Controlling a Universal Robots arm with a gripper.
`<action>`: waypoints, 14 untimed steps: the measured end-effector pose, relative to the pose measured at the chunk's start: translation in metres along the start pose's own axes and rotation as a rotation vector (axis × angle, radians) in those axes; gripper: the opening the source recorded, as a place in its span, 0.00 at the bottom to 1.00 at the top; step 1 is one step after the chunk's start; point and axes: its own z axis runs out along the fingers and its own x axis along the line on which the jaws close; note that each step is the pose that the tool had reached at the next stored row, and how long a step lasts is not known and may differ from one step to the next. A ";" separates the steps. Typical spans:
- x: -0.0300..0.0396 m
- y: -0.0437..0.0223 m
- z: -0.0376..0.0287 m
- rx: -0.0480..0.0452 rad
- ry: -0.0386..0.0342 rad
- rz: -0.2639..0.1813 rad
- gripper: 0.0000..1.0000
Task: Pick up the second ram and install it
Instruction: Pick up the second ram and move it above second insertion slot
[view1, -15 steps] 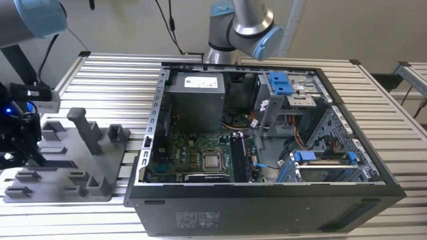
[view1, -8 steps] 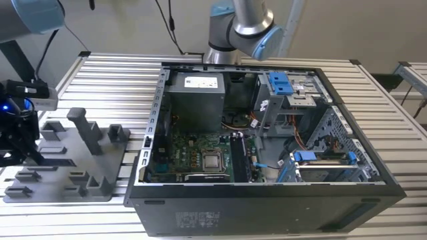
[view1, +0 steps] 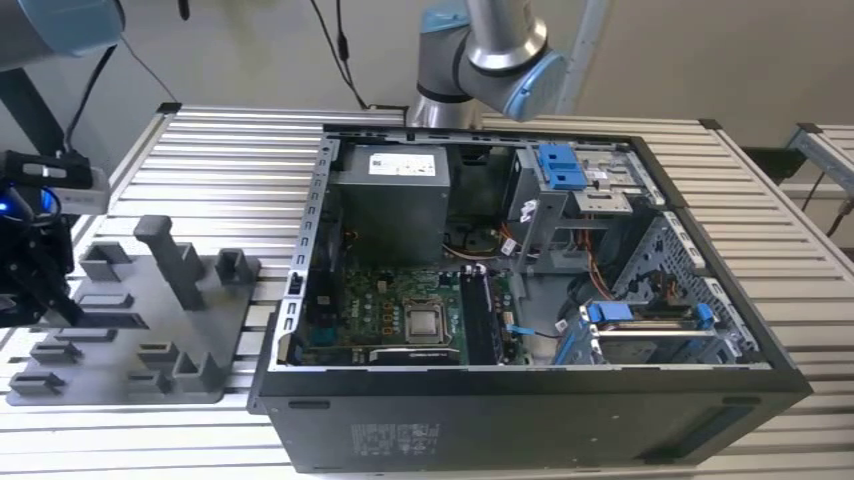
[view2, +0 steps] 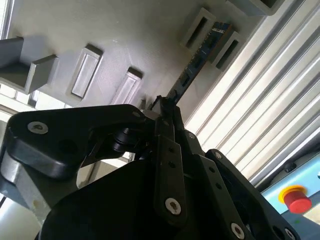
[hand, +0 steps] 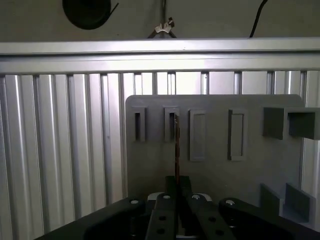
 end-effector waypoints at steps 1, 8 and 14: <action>0.0000 0.0000 -0.0011 0.0000 0.0000 0.000 0.14; -0.0001 0.0004 -0.0062 0.0001 0.0000 0.000 0.14; -0.0001 0.0009 -0.0084 0.0006 -0.0001 0.000 0.14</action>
